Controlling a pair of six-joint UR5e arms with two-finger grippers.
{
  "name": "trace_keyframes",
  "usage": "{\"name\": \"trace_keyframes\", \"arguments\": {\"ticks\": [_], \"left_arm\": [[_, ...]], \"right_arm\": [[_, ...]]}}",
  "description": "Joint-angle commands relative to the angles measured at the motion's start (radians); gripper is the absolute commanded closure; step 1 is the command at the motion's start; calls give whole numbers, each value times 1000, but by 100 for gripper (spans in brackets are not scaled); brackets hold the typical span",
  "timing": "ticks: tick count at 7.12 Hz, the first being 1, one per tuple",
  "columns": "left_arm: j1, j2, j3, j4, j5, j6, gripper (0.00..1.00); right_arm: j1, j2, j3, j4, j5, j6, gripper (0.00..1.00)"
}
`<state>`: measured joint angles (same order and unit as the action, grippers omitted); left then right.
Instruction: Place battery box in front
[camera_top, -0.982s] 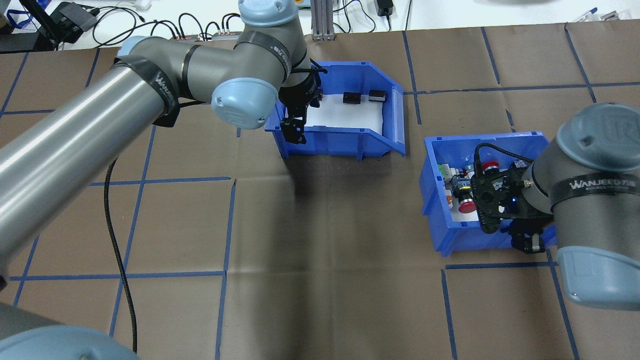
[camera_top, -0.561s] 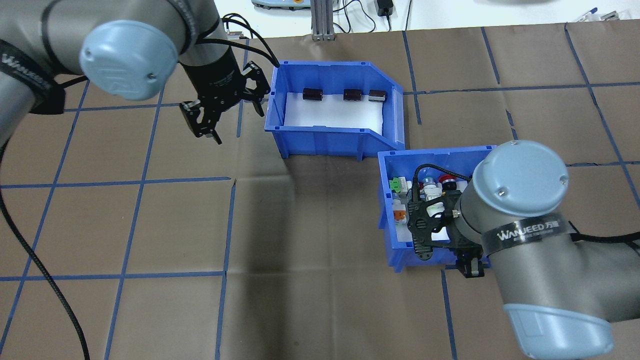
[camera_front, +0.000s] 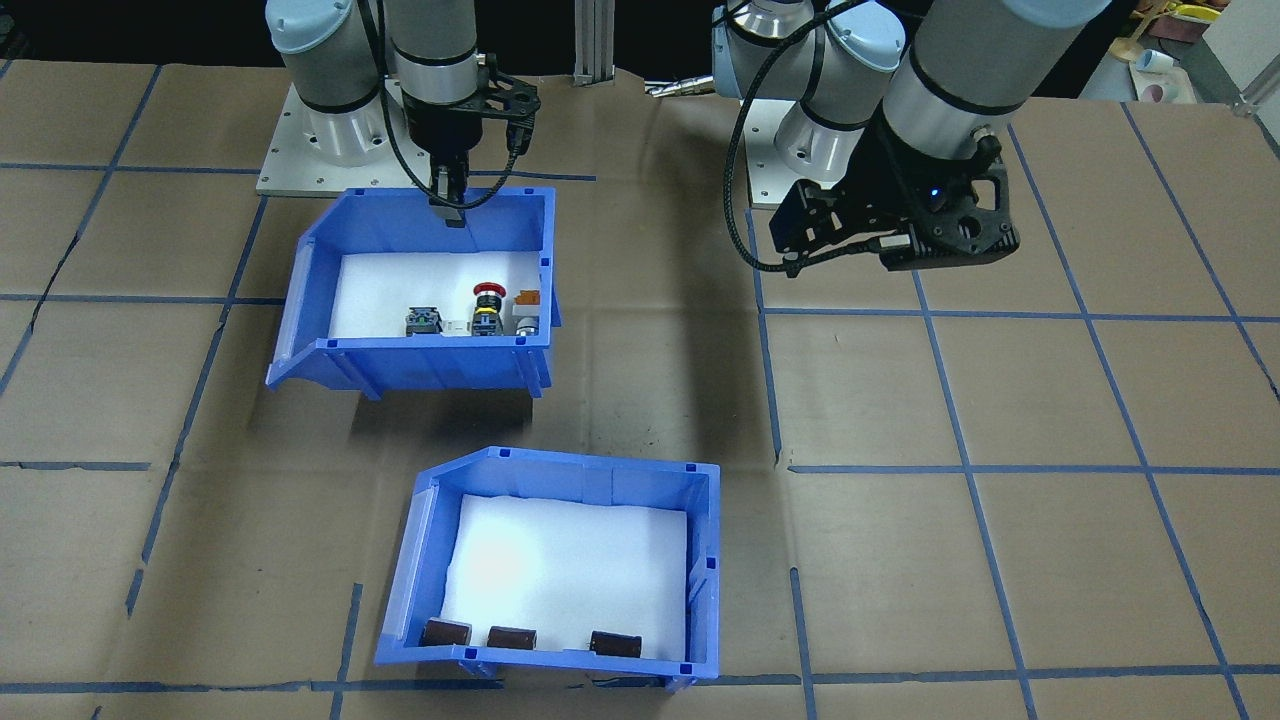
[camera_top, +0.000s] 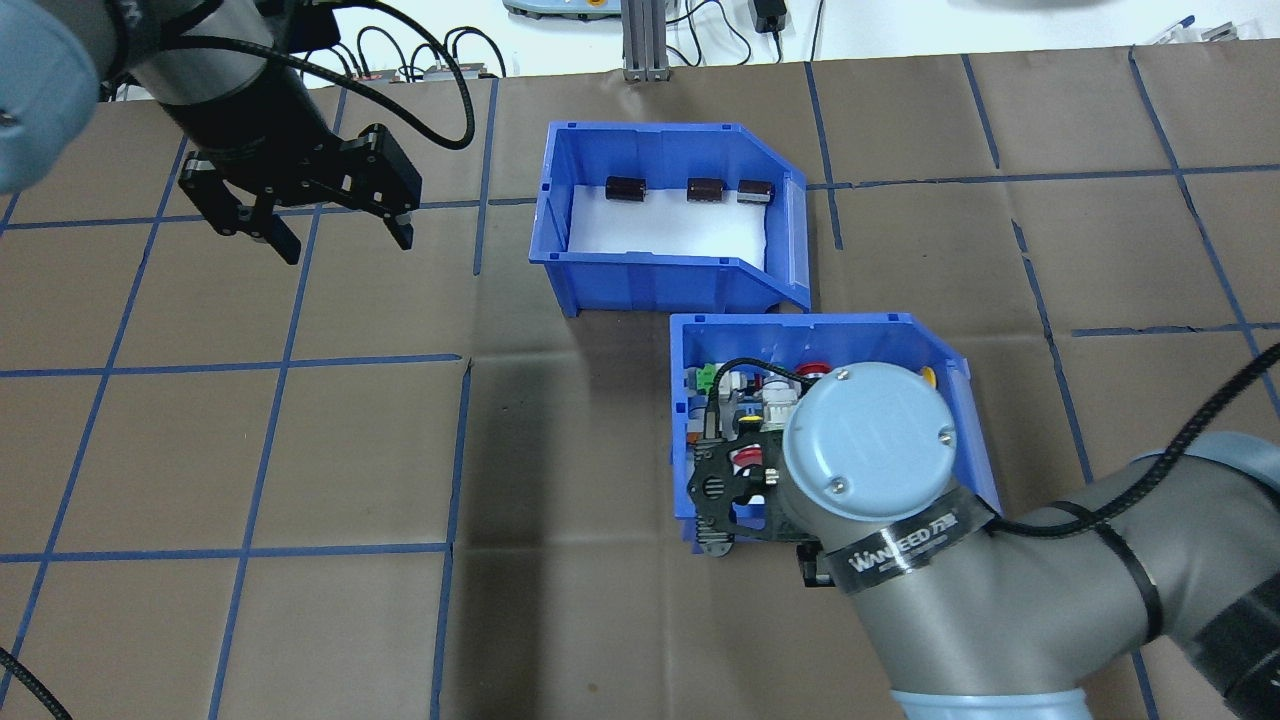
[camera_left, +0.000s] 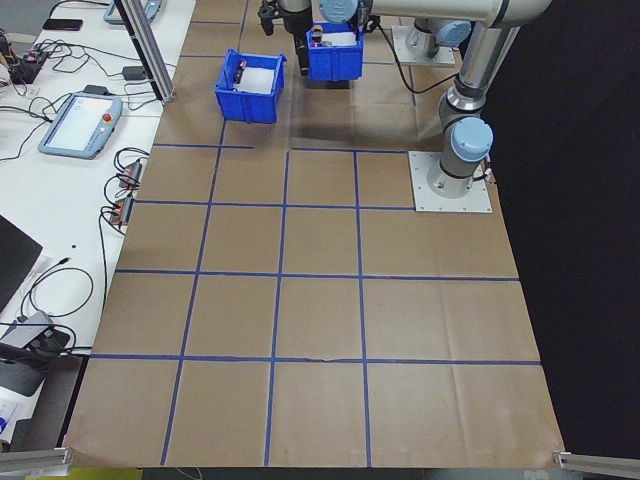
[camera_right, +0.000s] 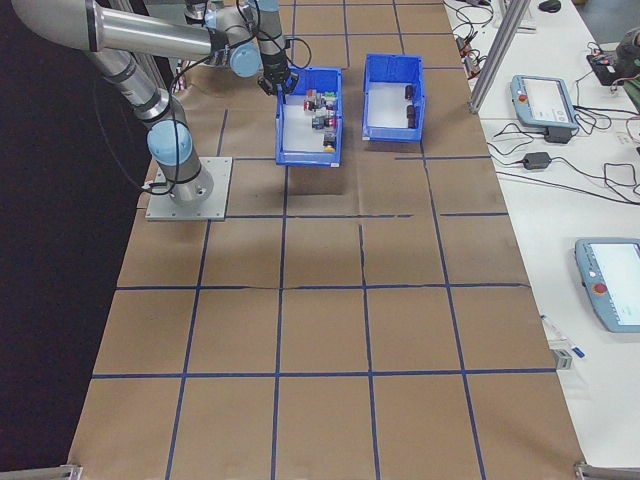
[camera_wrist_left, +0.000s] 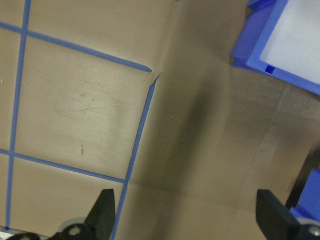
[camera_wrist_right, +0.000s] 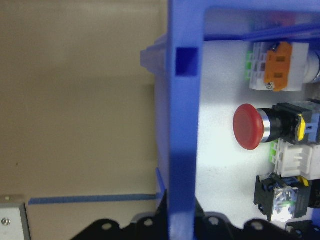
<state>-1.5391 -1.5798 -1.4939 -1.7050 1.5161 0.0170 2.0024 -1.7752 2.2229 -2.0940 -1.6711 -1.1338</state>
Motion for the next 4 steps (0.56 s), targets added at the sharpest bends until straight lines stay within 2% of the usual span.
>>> {"name": "trace_keyframes", "arguments": {"ticks": [1,2,4], "left_arm": [[63,47,-2,-35,6,103,2],[63,56,-3,-35,7,103,2],[66,58,-12,-36,9,104,2]], "right_arm": [[148,138,-89,-52,-12,139,93],[162,178,-97,-55,-12,152,93],[164,187,-91,-51,-9,173,92]]}}
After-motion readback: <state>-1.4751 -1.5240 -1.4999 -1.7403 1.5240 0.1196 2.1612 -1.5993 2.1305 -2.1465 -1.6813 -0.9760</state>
